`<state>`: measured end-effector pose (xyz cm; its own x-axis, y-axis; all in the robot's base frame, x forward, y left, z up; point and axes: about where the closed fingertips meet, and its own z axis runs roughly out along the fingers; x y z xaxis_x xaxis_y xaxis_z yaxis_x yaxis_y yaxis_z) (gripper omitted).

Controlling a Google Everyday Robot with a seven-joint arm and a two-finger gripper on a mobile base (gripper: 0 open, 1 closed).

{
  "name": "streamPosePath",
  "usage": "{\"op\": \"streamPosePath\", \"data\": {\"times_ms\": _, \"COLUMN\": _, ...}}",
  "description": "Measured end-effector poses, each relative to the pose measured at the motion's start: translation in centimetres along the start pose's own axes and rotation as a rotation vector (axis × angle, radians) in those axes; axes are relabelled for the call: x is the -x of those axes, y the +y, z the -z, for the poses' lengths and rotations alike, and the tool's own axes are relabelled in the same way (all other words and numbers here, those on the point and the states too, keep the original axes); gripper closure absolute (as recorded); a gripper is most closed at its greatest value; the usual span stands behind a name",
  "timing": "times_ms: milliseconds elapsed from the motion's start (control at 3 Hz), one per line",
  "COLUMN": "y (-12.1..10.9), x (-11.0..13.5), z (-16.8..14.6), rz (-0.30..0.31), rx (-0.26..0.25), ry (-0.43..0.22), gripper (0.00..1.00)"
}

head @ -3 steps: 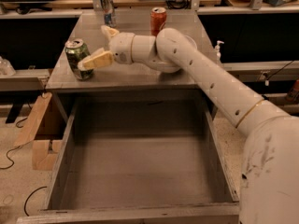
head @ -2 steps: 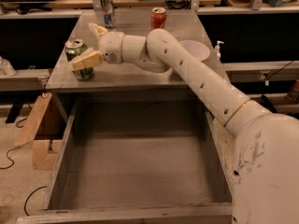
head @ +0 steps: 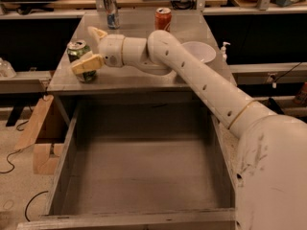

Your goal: Place green can into top drawer

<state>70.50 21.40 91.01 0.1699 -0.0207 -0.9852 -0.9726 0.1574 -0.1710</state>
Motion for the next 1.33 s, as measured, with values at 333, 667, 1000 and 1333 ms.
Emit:
{"op": "streamPosePath", "data": {"times_ms": 333, "y": 0.94, "x": -0.32, "z": -0.93, "rz": -0.021, "rx": 0.005, "ry": 0.067, "gripper": 0.26}}
{"op": "streamPosePath", "data": {"times_ms": 667, "y": 1.31, "x": -0.32, "z": -1.32, "rz": -0.028, "rx": 0.002, "ry": 0.099, "gripper": 0.49}}
{"op": "streamPosePath", "data": {"times_ms": 1000, "y": 1.53, "x": -0.29, "z": -1.64, "rz": -0.028, "rx": 0.008, "ry": 0.096, "gripper": 0.80}}
{"op": "streamPosePath", "data": {"times_ms": 1333, "y": 1.69, "x": -0.27, "z": -1.87, "rz": -0.029, "rx": 0.012, "ry": 0.095, "gripper": 1.00}}
